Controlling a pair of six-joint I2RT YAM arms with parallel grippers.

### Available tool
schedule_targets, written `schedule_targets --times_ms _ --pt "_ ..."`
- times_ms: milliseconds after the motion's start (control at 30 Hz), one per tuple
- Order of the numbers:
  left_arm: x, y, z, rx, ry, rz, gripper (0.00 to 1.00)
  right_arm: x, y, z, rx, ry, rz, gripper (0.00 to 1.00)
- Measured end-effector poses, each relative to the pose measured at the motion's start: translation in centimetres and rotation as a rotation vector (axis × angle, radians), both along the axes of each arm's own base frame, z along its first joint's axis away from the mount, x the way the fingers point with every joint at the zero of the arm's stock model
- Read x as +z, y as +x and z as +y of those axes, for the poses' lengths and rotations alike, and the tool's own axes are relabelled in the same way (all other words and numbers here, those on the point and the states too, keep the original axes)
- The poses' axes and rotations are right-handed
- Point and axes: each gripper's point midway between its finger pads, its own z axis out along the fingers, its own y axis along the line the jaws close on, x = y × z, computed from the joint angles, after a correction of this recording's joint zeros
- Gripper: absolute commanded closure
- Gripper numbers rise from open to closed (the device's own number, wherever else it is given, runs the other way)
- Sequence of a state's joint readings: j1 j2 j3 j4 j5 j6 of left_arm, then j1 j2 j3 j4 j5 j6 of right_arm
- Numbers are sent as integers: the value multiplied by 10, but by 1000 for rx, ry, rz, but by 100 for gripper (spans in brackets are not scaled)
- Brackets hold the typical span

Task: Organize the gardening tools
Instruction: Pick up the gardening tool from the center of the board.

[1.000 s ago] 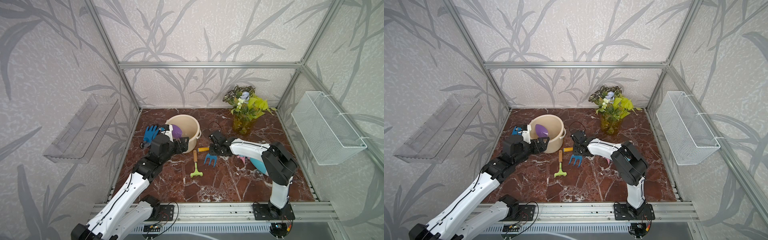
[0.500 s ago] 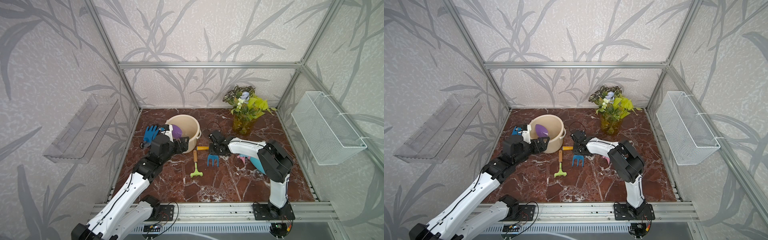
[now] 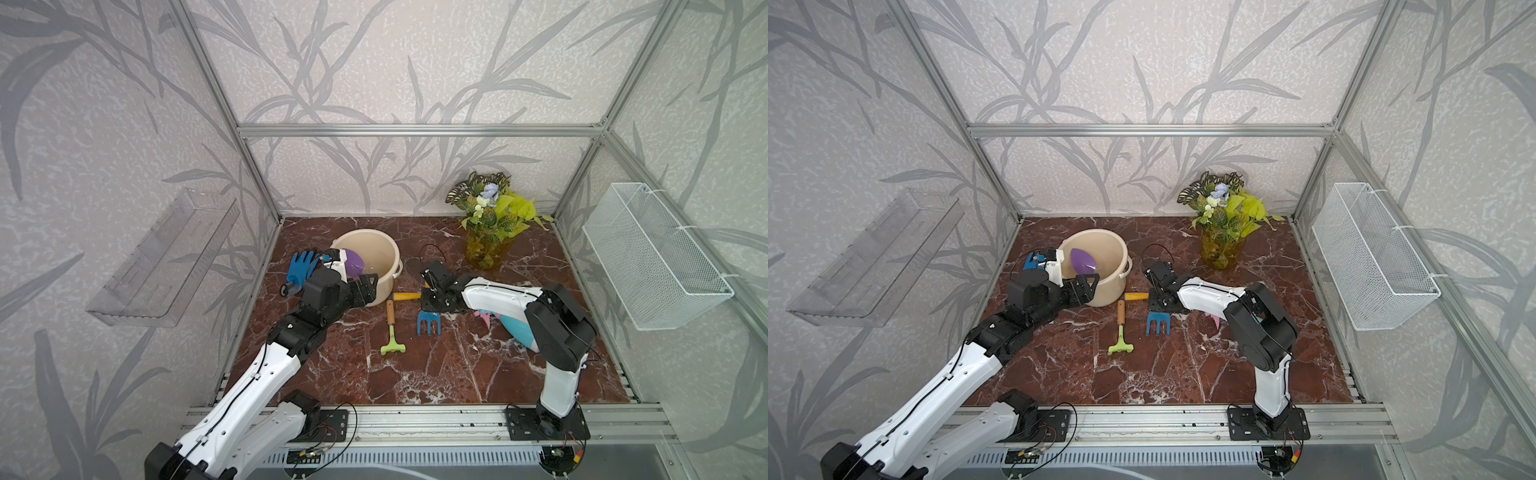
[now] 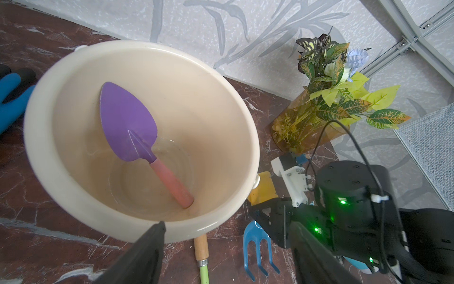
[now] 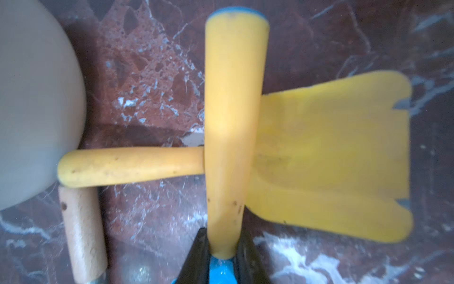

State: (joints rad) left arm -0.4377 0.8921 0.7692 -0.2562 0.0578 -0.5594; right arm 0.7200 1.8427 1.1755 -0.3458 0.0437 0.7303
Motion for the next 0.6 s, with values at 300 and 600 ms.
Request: schedule_targets --times_ms 300,600 --pt "8 7 -7 -22 -3 -3 18 73 -22 -19 80 83 -171 98" --pt "10 6 -43 -150 -49 9 17 132 -49 -30 247 164 -370 97"
